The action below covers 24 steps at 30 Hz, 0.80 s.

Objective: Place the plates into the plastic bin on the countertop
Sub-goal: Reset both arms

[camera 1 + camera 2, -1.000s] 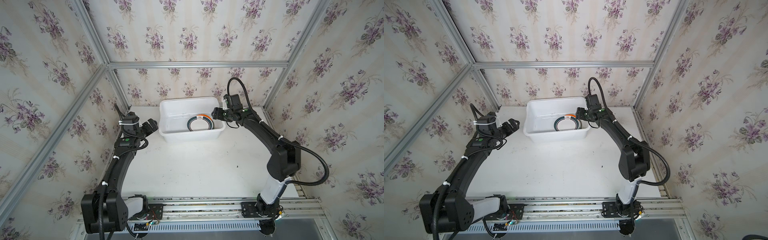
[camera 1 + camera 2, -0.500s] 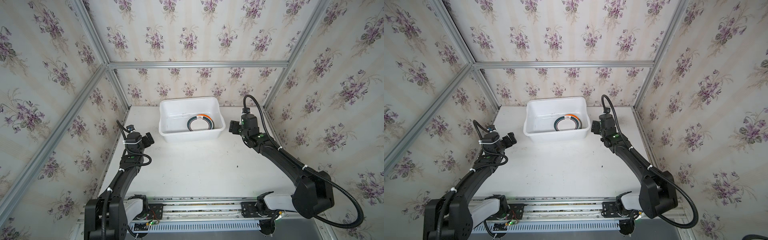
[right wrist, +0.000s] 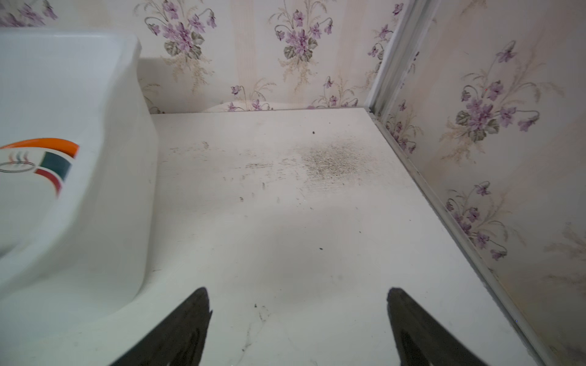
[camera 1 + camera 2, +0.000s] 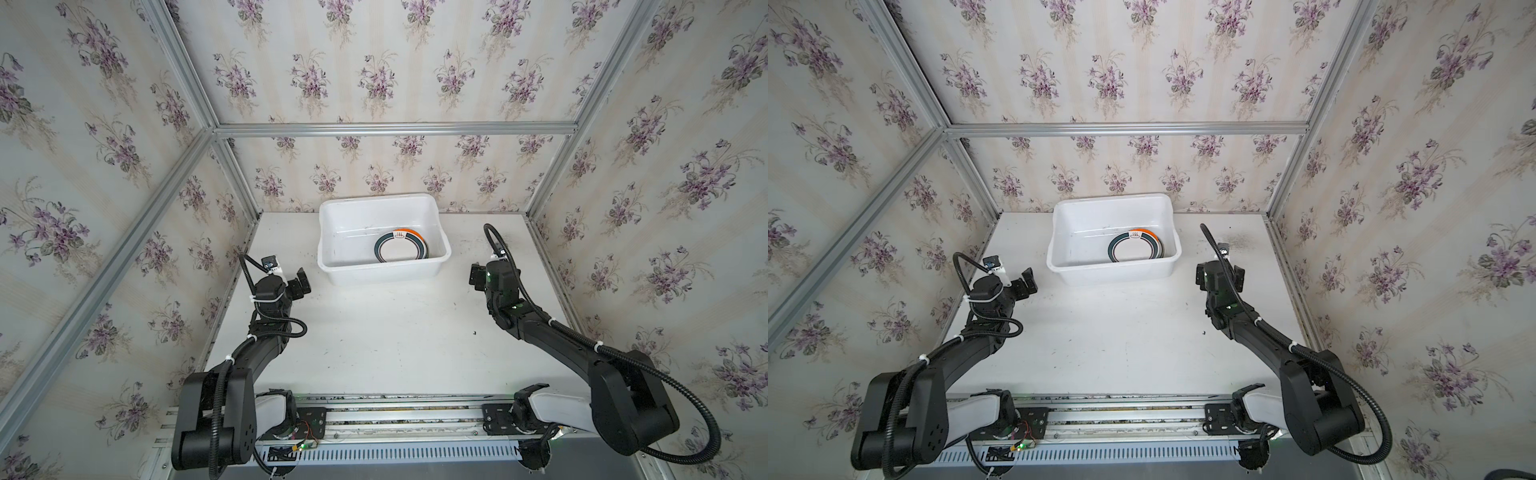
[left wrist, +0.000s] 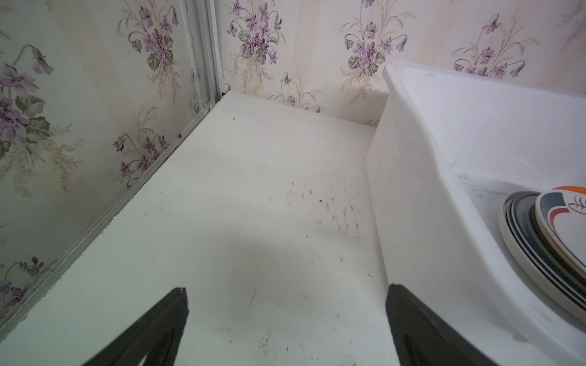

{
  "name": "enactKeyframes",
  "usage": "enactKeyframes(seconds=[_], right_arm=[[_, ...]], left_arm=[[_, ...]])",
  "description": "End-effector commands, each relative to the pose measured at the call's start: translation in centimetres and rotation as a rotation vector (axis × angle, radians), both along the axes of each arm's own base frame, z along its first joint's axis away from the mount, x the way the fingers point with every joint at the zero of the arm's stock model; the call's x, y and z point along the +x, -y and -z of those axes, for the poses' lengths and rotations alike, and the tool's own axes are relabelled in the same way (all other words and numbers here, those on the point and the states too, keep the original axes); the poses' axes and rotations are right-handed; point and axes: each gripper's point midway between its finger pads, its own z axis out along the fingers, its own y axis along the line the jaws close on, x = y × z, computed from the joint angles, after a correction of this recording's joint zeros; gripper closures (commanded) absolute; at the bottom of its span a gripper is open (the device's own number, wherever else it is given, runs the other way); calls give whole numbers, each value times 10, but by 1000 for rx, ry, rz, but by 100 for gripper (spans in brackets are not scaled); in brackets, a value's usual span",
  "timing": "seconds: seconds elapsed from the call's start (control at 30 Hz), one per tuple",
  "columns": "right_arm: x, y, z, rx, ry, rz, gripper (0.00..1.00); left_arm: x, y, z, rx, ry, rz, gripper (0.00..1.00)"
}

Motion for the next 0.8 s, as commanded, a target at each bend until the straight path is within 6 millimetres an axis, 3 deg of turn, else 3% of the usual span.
enactKeyframes(seconds=[0.0, 0.1, 0.37, 0.43, 0.57, 0.77], right_arm=[[6, 13, -24, -68, 150, 59, 9], [9, 18, -8, -120, 88, 64, 6], [19, 32, -5, -213, 92, 67, 4], [17, 39, 7, -186, 28, 91, 2], [16, 51, 36, -126, 63, 106, 1], [28, 47, 52, -8, -25, -8, 1]], left_arm=[[9, 21, -8, 23, 60, 148, 0], [7, 36, -10, 52, 91, 220, 0], [-1, 53, 1, 142, 127, 240, 0], [0, 51, -2, 155, 138, 216, 0], [0, 48, -1, 155, 125, 193, 0], [0, 48, 0, 155, 124, 193, 0]])
